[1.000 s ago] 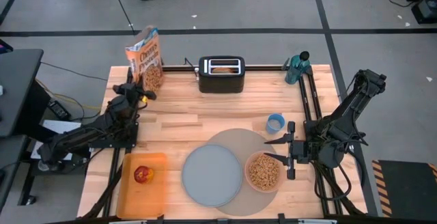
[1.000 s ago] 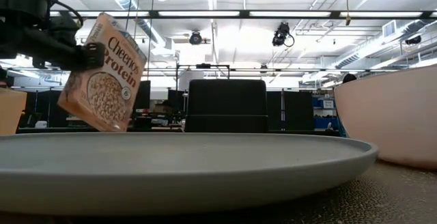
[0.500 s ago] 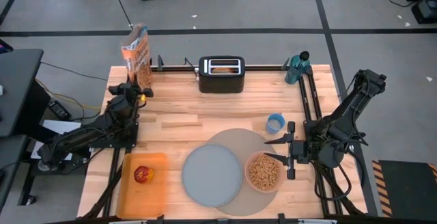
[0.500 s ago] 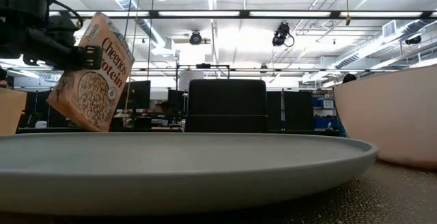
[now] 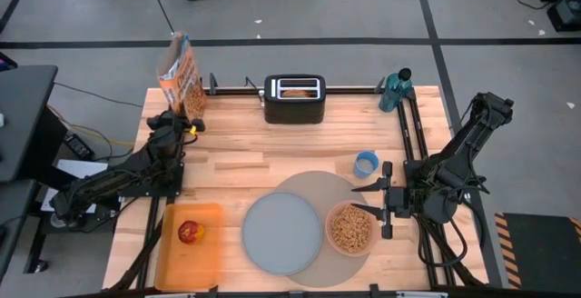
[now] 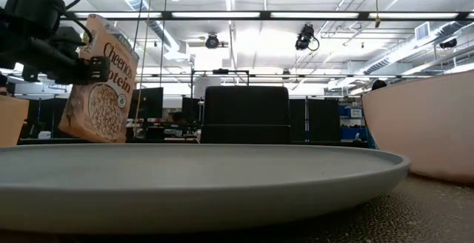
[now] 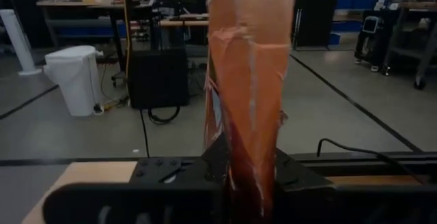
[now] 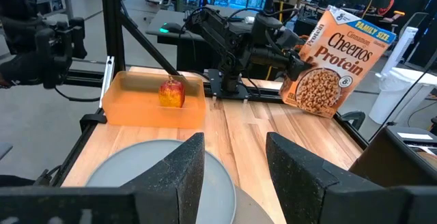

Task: Arrange a breakfast setting
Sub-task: Pour the cereal from the cereal box into the orange bowl

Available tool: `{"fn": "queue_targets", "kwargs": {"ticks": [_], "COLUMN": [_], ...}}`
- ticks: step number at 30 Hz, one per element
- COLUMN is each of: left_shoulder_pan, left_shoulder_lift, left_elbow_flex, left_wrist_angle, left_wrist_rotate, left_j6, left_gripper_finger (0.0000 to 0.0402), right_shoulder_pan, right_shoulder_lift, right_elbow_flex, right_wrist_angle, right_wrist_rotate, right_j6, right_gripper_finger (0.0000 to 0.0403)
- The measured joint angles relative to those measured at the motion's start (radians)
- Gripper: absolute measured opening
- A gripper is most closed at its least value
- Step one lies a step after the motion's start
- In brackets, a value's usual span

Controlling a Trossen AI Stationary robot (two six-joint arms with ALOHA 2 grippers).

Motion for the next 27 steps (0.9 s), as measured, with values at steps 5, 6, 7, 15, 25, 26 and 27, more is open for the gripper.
{"fn": "queue_targets", "kwargs": {"ticks": [5,6,7,15,25,26,27], "left_shoulder_pan": [0.0,0.0,0.0,0.0,-0.003,-0.003,-0.003], "left_shoulder_lift": [0.0,0.0,0.0,0.0,0.0,-0.001,-0.001], "left_elbow_flex": [0.0,0.0,0.0,0.0,0.043,0.06,0.075], "left_wrist_angle": [-0.01,-0.01,-0.01,-0.012,-0.046,-0.041,-0.033], "left_wrist_rotate": [0.031,0.041,0.047,0.051,0.065,0.068,0.071], "left_j6": [0.001,-0.002,-0.008,-0.024,0.113,0.123,0.131], "left_gripper_finger": [0.007,0.0079,0.0089,0.018,0.0239,0.0244,0.0248], "right_shoulder_pan": [0.0,0.0,0.0,0.0,0.0,0.0,0.0], "right_shoulder_lift": [0.0,0.0,0.0,0.0,0.0,0.0,0.0], "right_elbow_flex": [0.0,0.0,0.0,0.0,0.0,0.0,0.0], "right_wrist_angle": [0.0,0.0,0.0,0.0,0.001,0.001,0.002], "right_wrist_rotate": [0.0,0.0,0.0,-0.003,-0.019,-0.019,-0.019], "right_j6": [0.0,0.0,0.0,0.0,0.003,0.003,0.003], "right_gripper_finger": [0.0165,0.0165,0.0165,0.0165,0.0165,0.0165,0.0165]}}
